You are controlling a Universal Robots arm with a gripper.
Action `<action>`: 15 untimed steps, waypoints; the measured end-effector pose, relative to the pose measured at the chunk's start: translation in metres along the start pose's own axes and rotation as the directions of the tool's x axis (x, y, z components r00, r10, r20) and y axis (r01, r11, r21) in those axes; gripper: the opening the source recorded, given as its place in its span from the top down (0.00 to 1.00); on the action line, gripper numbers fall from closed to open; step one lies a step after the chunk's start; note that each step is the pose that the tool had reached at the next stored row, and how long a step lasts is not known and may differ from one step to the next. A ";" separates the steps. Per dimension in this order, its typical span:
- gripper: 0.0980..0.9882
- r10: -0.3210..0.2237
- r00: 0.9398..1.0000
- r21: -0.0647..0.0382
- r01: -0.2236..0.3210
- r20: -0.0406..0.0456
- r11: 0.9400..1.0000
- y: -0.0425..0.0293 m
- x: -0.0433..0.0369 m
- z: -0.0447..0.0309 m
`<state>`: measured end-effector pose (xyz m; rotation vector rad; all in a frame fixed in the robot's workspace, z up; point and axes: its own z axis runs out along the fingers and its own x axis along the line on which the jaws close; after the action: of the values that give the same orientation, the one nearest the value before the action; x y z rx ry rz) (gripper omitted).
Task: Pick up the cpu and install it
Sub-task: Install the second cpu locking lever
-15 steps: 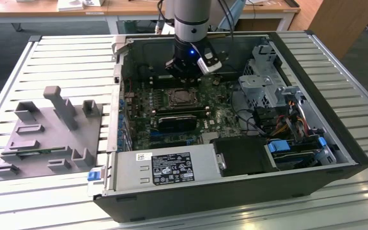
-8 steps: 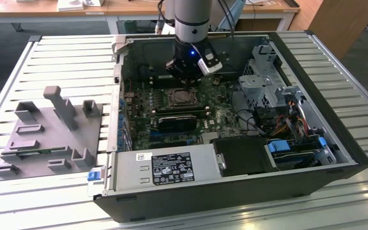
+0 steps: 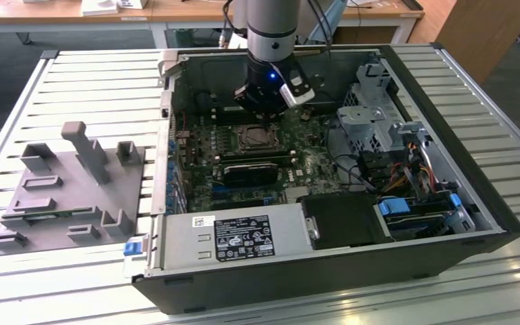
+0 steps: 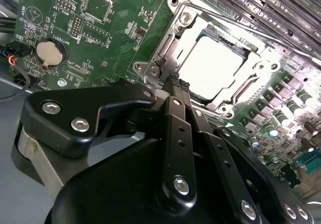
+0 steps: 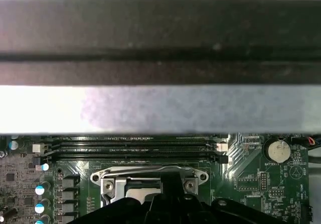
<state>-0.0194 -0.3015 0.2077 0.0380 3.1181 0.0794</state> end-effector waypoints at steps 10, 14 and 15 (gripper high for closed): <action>0.99 0.000 1.000 0.000 0.000 0.000 1.000 0.0006 -0.0004 -0.0175; 0.99 0.000 1.000 0.000 0.000 0.000 1.000 0.0012 -0.0006 -0.0283; 0.99 0.000 1.000 0.000 0.000 0.000 1.000 0.0011 -0.0006 -0.0290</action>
<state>-0.0194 -0.3018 0.2368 0.0377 3.1181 0.0793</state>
